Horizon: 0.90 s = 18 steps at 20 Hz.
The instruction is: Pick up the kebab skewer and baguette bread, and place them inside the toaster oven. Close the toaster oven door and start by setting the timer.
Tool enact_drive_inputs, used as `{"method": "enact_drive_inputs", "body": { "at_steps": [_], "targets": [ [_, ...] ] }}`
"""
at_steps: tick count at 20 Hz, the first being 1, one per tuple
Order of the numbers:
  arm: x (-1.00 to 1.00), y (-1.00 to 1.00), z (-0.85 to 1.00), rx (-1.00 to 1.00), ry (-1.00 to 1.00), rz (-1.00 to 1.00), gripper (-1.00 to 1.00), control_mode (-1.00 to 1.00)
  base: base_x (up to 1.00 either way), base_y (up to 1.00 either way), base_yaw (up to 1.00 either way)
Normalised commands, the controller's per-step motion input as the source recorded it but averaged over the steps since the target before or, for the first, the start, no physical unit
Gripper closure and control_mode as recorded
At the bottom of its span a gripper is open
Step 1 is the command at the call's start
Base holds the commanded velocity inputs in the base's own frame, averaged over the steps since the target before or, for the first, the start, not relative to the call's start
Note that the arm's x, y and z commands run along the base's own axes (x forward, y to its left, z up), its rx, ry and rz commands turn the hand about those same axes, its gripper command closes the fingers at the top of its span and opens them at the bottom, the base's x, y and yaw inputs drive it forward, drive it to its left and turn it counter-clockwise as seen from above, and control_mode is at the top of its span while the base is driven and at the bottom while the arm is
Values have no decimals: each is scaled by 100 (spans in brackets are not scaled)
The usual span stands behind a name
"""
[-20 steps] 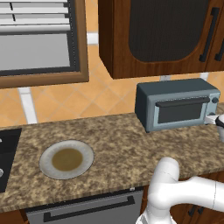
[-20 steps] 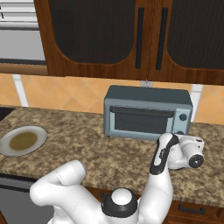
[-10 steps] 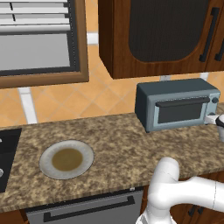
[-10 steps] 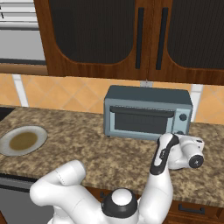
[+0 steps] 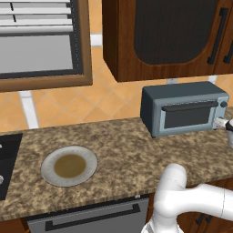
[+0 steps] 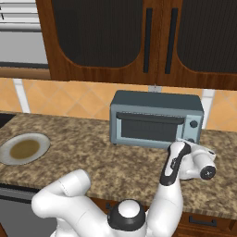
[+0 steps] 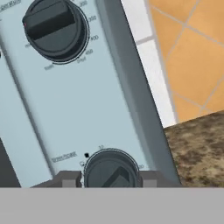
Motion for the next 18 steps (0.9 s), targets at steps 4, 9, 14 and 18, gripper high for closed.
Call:
{"method": "enact_drive_inputs", "body": {
  "at_steps": [4, 9, 14, 18],
  "targets": [
    [0, 0, 0, 21, 0, -11, 100, -100, 0, 0, 0],
    [0, 0, 0, 22, 0, -9, 100, -100, 0, 0, 0],
    [0, 0, 0, 20, 0, -8, 100, -100, 0, 0, 0],
    [0, 0, 0, 22, -1, -6, 100, -100, 0, 0, 0]
  ]
}}
